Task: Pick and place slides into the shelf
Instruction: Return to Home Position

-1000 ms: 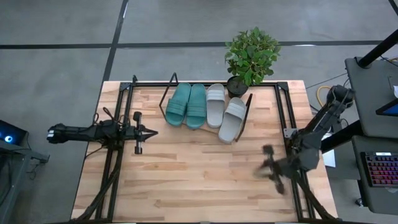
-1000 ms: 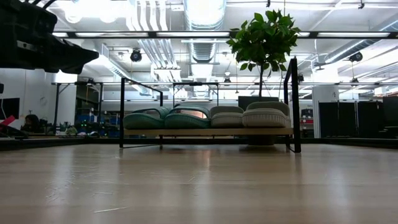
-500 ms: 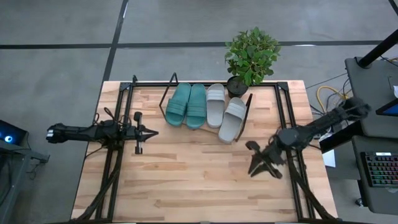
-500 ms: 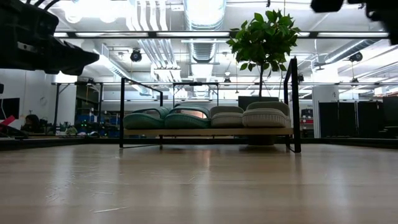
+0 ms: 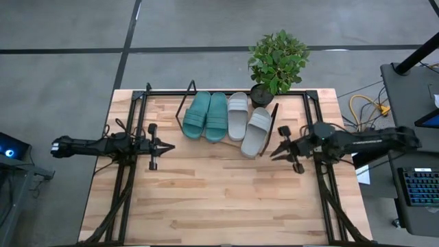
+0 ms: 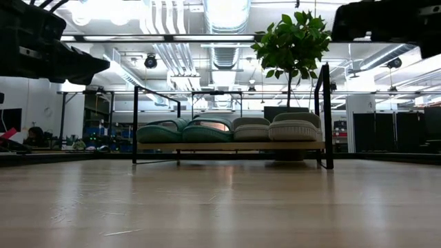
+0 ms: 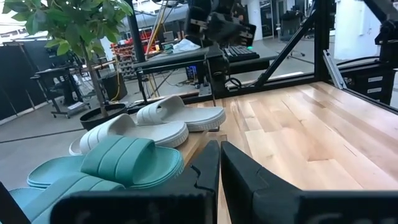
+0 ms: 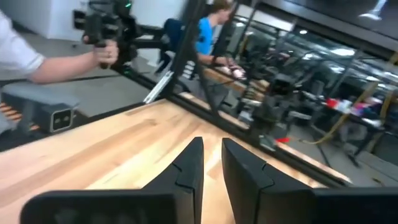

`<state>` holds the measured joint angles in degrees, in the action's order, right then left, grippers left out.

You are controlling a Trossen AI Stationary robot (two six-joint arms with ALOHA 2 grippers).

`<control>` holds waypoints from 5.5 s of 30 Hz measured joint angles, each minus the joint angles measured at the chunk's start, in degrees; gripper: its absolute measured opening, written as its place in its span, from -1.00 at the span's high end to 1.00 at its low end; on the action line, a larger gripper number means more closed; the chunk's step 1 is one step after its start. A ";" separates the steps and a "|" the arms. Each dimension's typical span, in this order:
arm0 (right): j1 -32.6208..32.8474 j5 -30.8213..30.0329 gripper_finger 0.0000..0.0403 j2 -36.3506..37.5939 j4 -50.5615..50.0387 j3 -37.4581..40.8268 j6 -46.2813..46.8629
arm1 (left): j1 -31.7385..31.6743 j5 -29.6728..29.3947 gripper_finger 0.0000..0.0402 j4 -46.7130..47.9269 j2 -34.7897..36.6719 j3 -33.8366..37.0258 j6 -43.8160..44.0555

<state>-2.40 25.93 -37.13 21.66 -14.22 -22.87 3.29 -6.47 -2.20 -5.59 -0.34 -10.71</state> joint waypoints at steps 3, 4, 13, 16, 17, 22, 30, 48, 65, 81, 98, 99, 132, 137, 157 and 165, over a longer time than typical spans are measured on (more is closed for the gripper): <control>-1.23 -2.16 0.78 7.47 -6.12 0.02 1.71 | 0.00 -0.01 1.00 0.02 -0.02 0.00 0.07; -1.29 -3.97 0.79 10.01 -7.99 0.06 2.72 | 0.00 0.01 1.00 0.02 -0.02 0.00 0.07; -1.26 -17.03 0.86 31.18 -23.35 4.32 14.18 | 0.00 -0.01 1.00 0.04 0.00 0.03 0.07; -1.26 -17.66 0.87 37.20 -28.25 5.81 14.93 | 0.00 -0.01 1.00 0.04 -0.02 0.03 0.05; -1.26 -18.57 0.87 37.22 -28.73 6.19 15.07 | 0.00 0.01 1.00 0.06 0.00 0.03 0.05; -1.24 -20.38 0.87 35.07 -29.27 8.82 16.21 | 0.00 0.19 1.00 0.11 -0.32 0.03 -0.06; -1.24 -19.61 0.87 37.17 -25.15 11.62 19.16 | 0.00 0.22 1.00 0.11 -0.94 0.03 -0.08; -1.24 -19.56 0.87 32.54 -20.19 13.73 16.98 | -0.02 0.38 1.00 0.24 1.09 0.03 3.31; -1.24 -19.54 0.87 32.05 -19.73 13.72 14.15 | -0.02 1.72 1.00 0.61 -1.75 0.03 8.88; -1.24 -19.56 0.87 32.05 -19.77 13.70 13.81 | -0.02 1.67 1.00 0.11 -4.52 0.03 8.86; -1.24 -19.56 0.87 32.05 -19.75 13.70 13.83 | -0.04 1.69 1.00 -0.28 -4.40 0.03 8.84; -1.24 -19.56 0.87 32.05 -19.75 13.70 13.83 | -0.02 1.69 1.00 -0.31 -4.45 0.03 8.84; -1.24 -19.56 0.87 32.05 -19.73 13.66 13.83 | -0.04 1.76 1.00 -0.33 -4.39 0.03 8.83; -1.24 -19.56 0.87 32.05 -19.74 13.66 13.83 | -0.04 1.76 1.00 -0.33 -4.40 0.03 8.82; -1.24 -19.56 0.87 32.05 -19.73 13.66 13.83 | -0.04 1.76 1.00 -0.34 -4.38 0.03 8.82; -1.25 -19.56 0.87 32.05 -19.75 13.66 13.83 | -0.02 1.75 1.00 -0.31 -4.39 0.03 8.84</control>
<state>-3.65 6.37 -5.08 1.91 -0.56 -9.04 3.27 -4.72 -2.51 -9.98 -0.32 -1.87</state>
